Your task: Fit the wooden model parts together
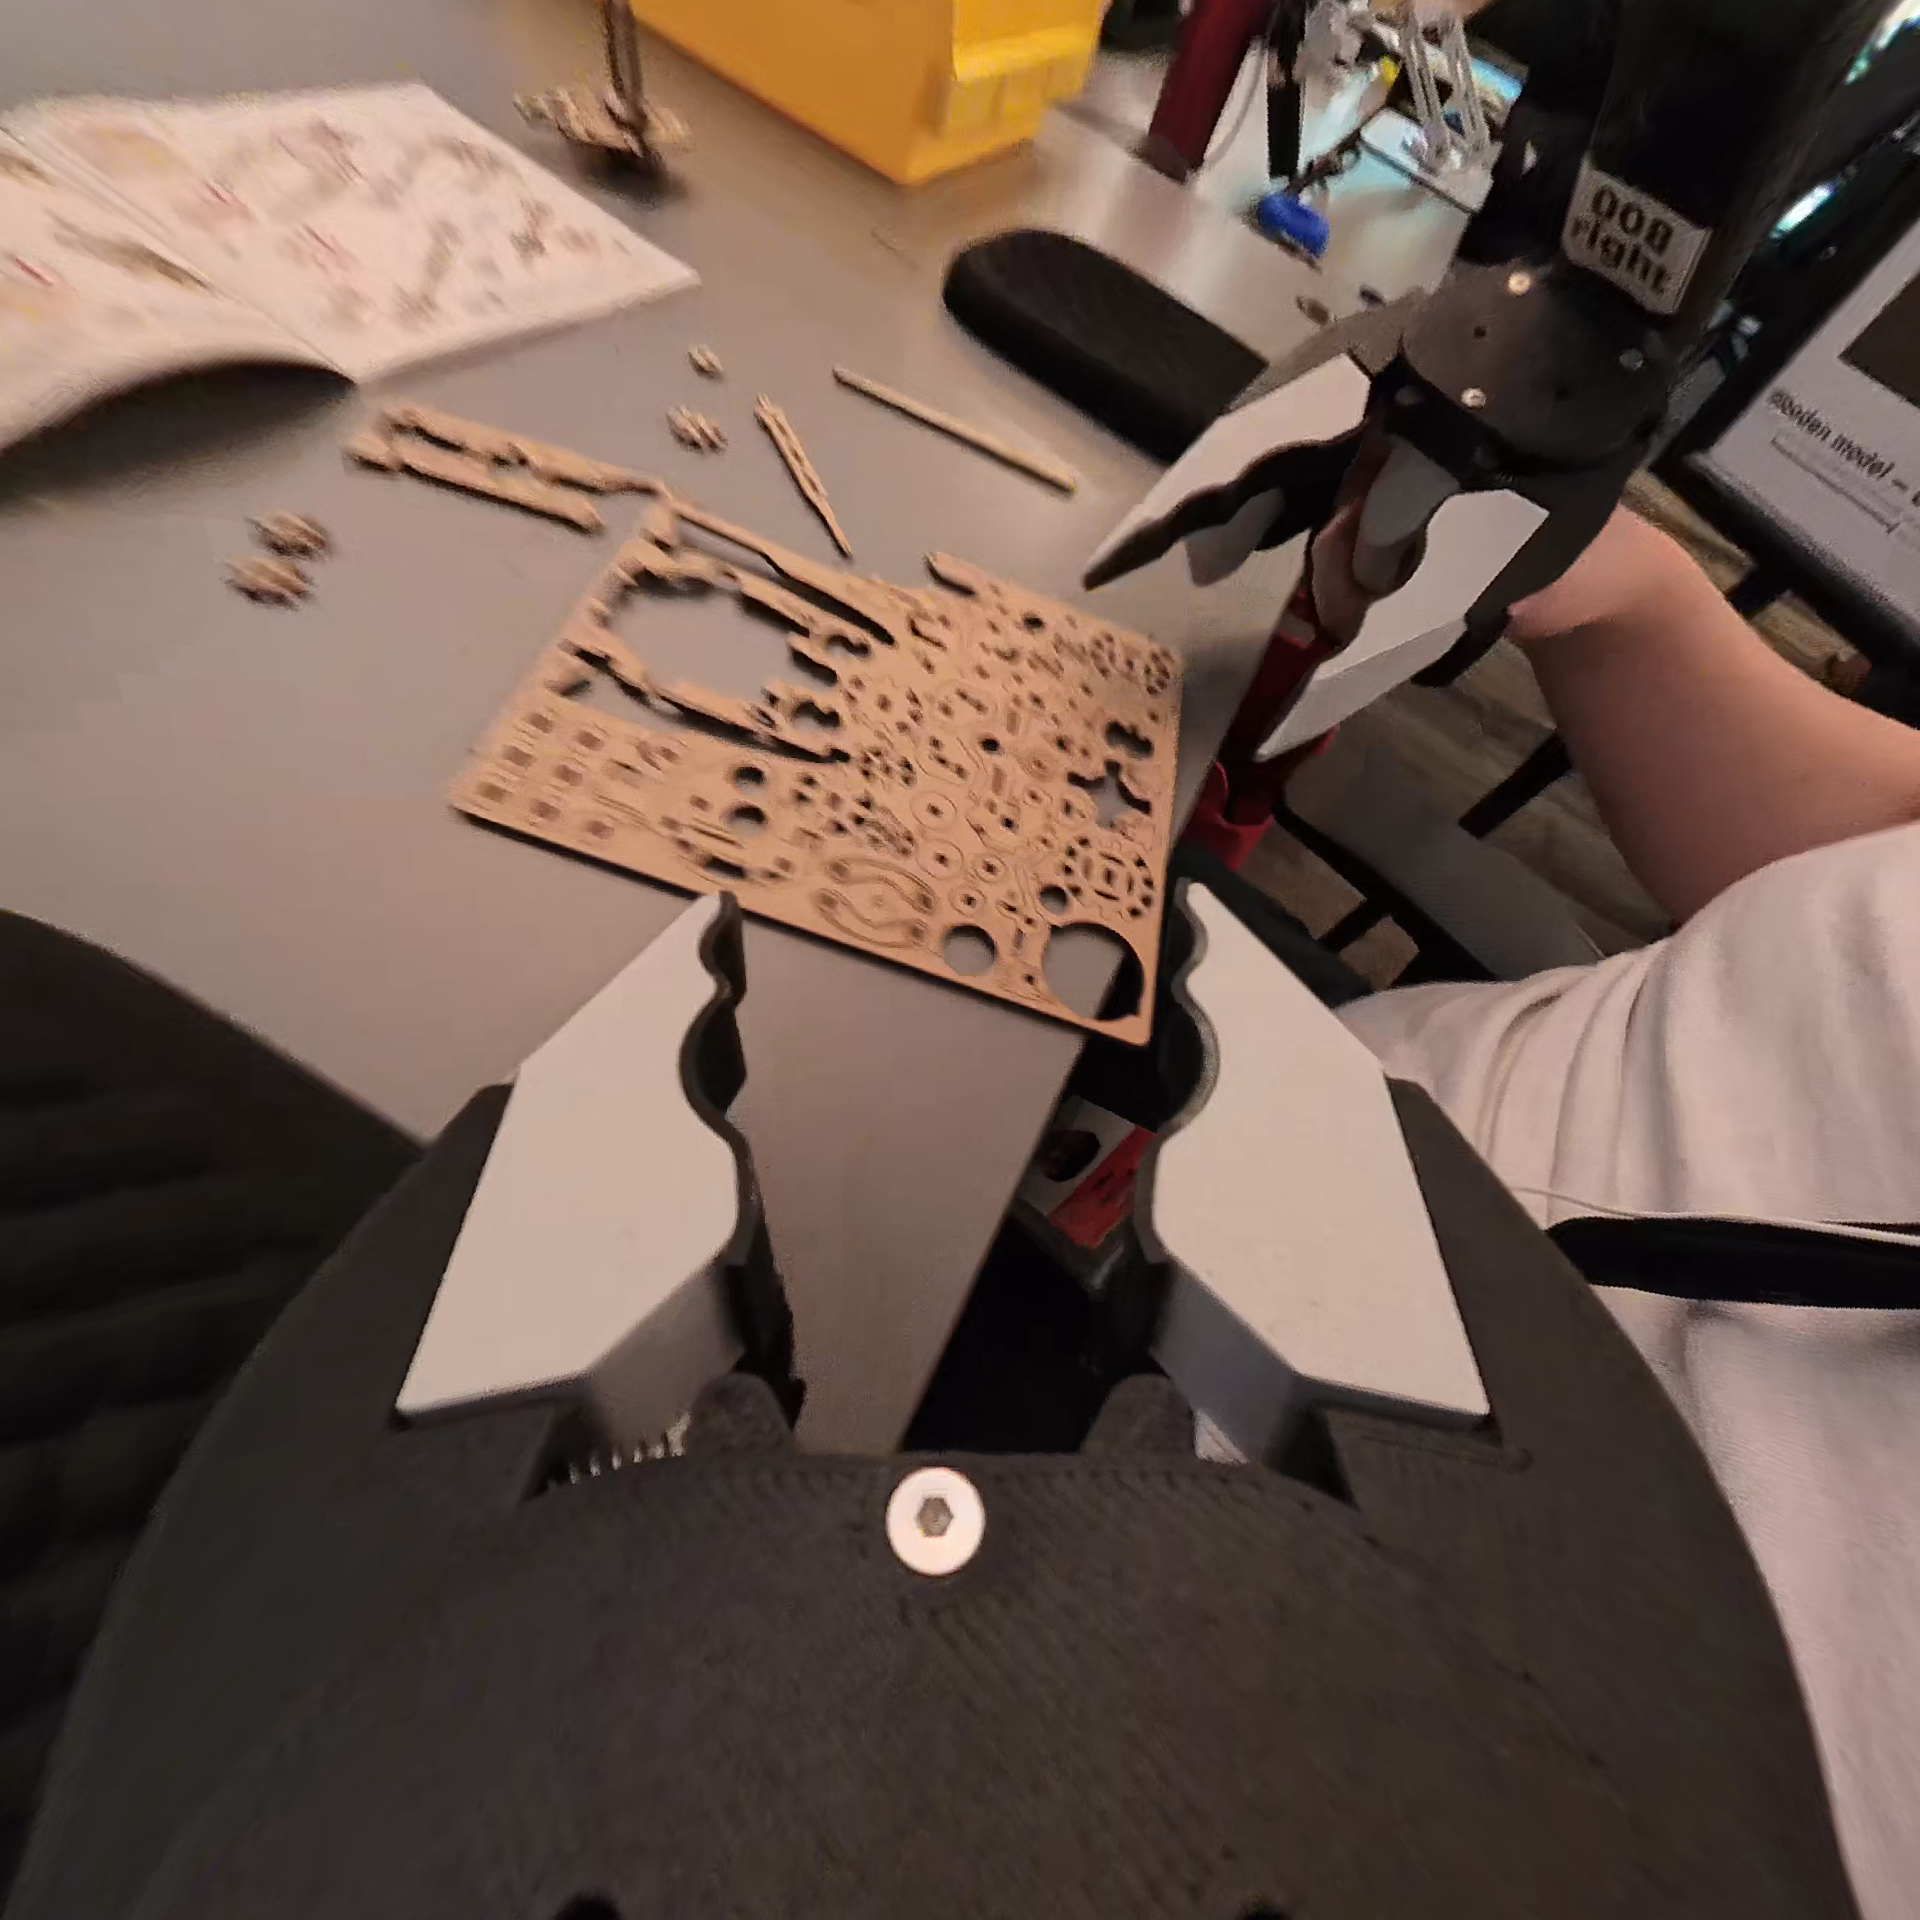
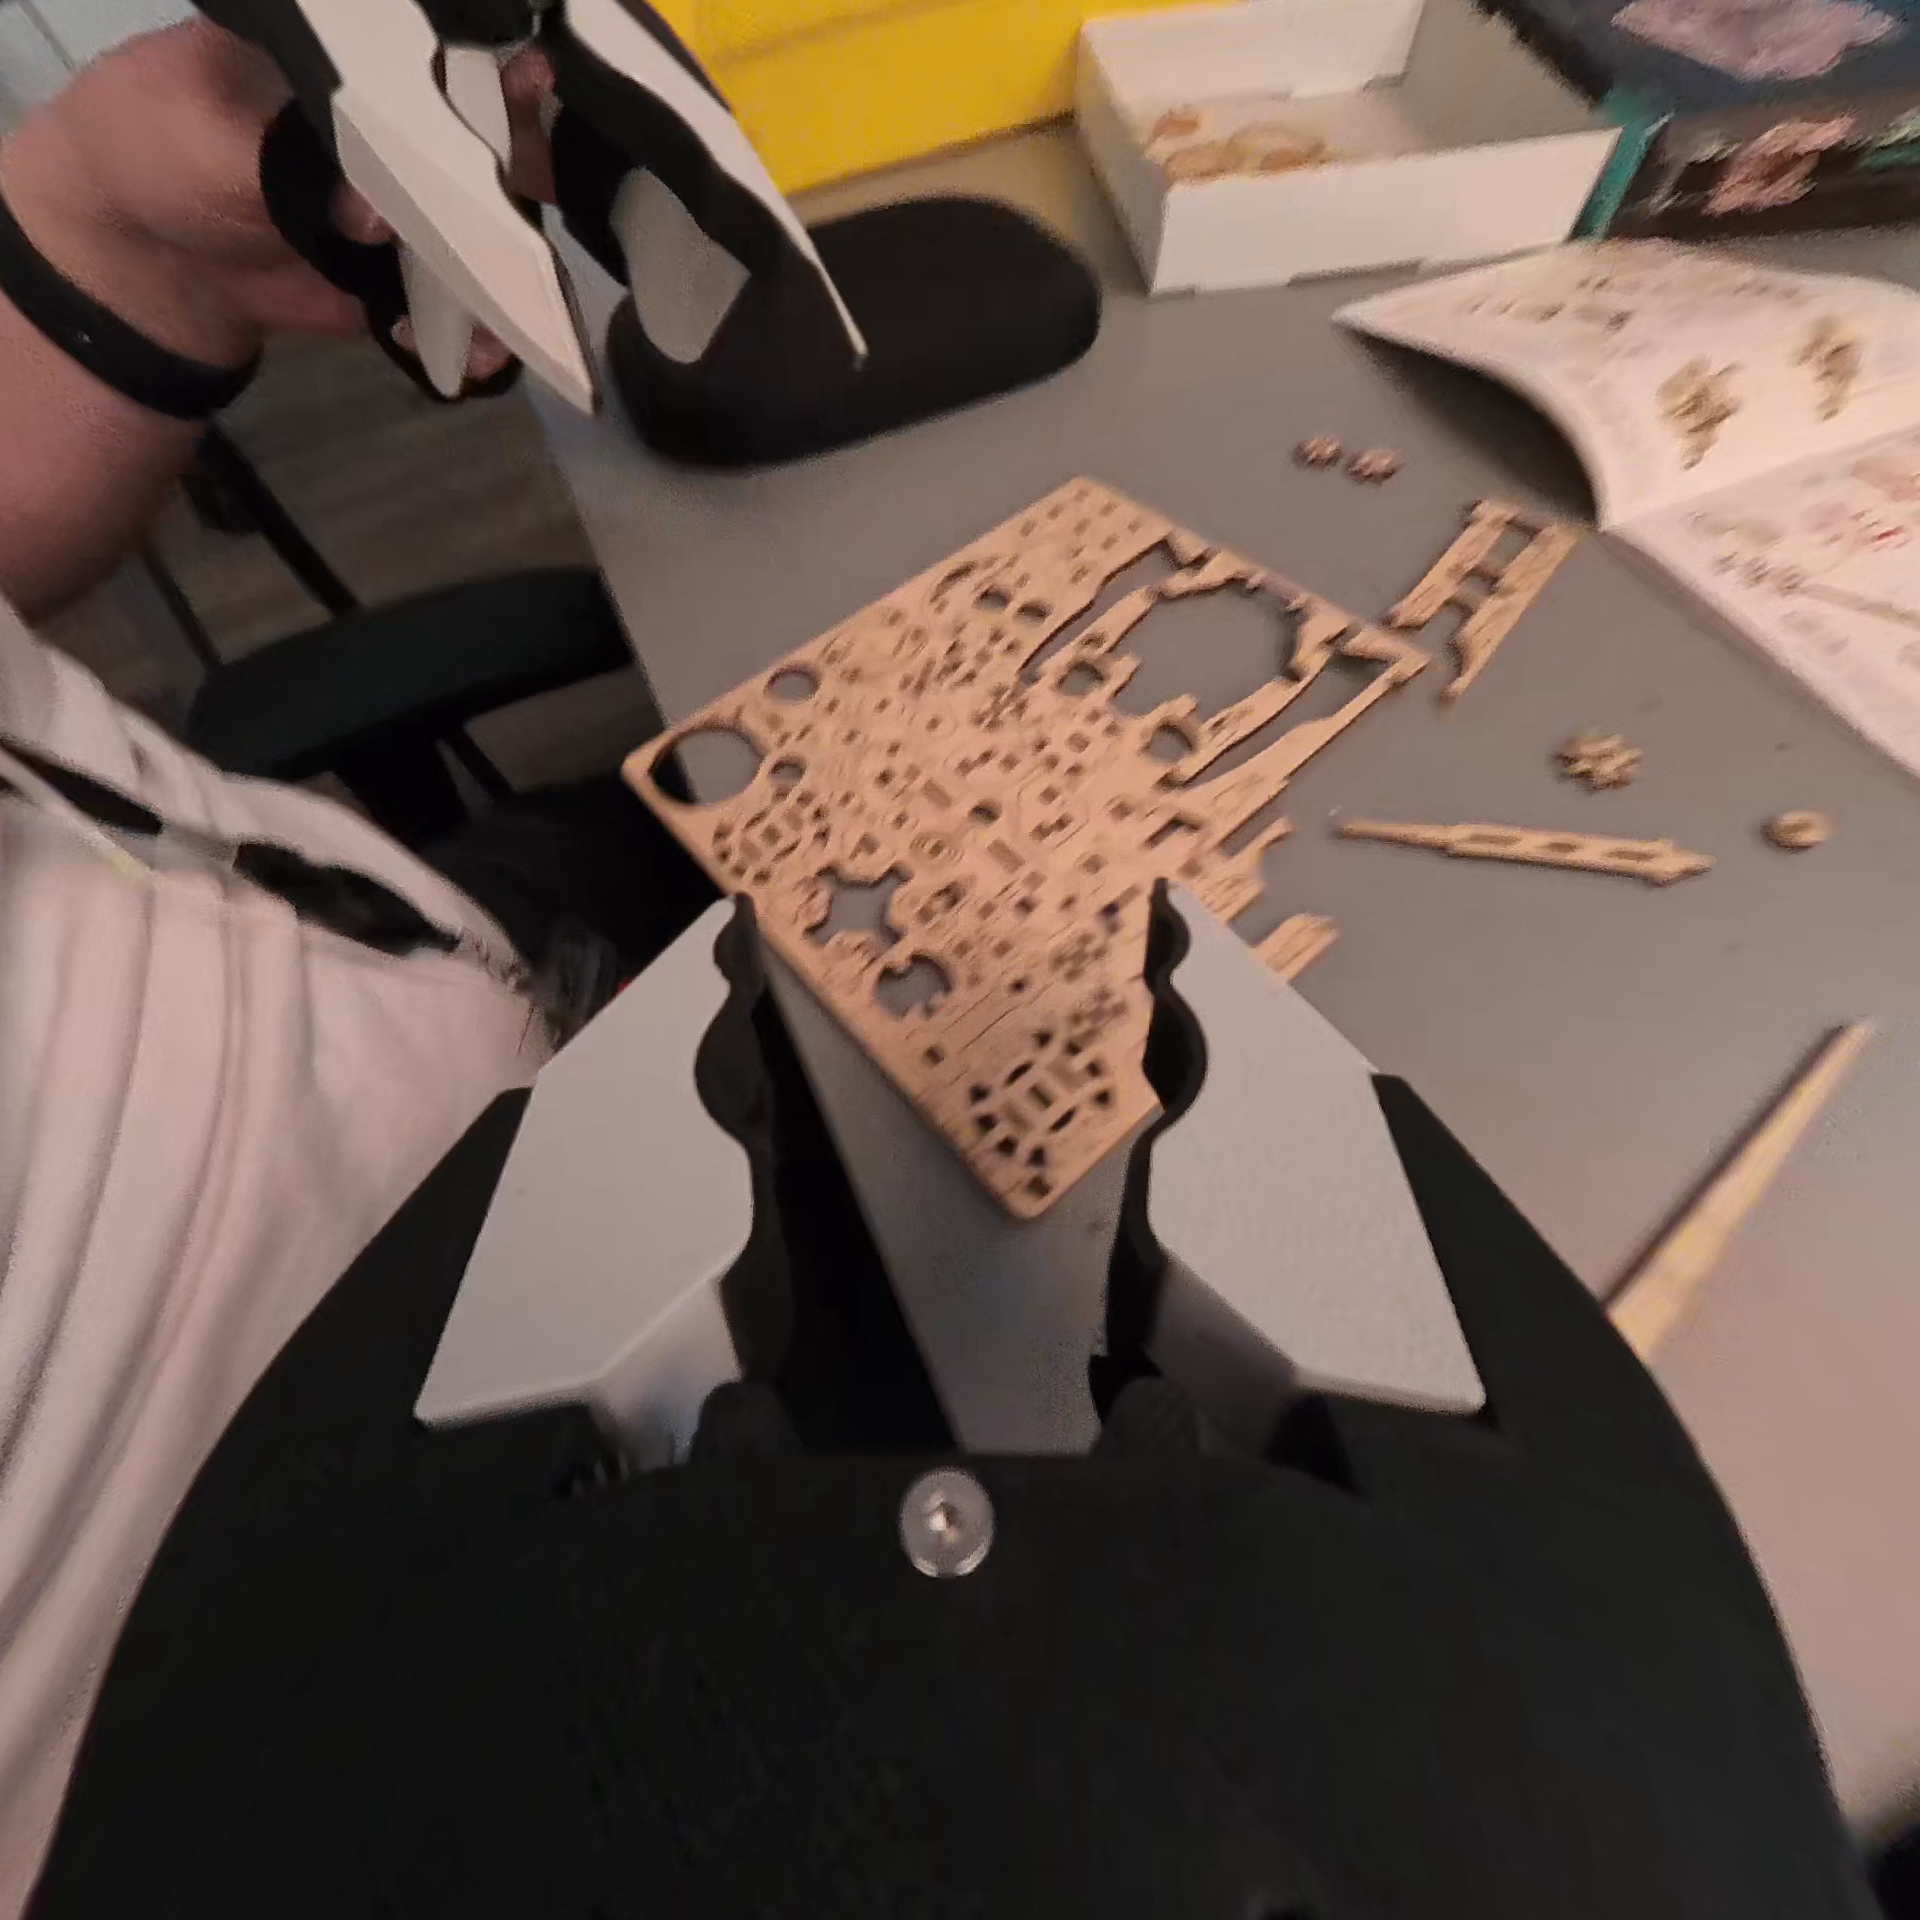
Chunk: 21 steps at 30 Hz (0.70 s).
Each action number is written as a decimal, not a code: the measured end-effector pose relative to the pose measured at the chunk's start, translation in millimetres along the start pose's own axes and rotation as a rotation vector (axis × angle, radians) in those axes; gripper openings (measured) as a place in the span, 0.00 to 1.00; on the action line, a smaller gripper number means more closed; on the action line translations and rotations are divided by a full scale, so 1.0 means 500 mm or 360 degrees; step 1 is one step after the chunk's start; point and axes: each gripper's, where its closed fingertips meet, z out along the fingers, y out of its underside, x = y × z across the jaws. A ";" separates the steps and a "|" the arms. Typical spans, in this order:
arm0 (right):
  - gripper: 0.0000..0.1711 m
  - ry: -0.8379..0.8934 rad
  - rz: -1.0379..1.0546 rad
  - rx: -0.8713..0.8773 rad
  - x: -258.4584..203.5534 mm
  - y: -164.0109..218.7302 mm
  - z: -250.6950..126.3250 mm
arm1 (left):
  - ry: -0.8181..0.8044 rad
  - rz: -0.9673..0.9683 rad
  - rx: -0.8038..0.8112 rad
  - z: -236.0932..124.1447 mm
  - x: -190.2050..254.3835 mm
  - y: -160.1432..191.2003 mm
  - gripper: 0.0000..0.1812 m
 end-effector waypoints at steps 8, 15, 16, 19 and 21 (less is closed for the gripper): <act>0.43 -0.0077 0.0483 0.0254 0.192 -0.219 0.056 | -0.0487 0.0166 0.0139 -0.123 -0.294 -0.253 0.47; 0.35 -0.0330 0.1125 0.0595 0.357 -0.358 0.165 | -0.0428 0.0030 0.0356 -0.125 -0.341 -0.306 0.43; 0.33 -0.0310 0.1169 0.0613 0.386 -0.369 0.183 | -0.0472 0.0065 0.0348 -0.124 -0.345 -0.298 0.42; 0.28 -0.0247 0.1351 0.0635 0.474 -0.395 0.253 | -0.0568 0.0133 0.0307 -0.120 -0.353 -0.283 0.42; 0.25 -0.0172 0.1469 0.0621 0.535 -0.401 0.306 | -0.0501 0.0095 0.0344 -0.111 -0.328 -0.286 0.42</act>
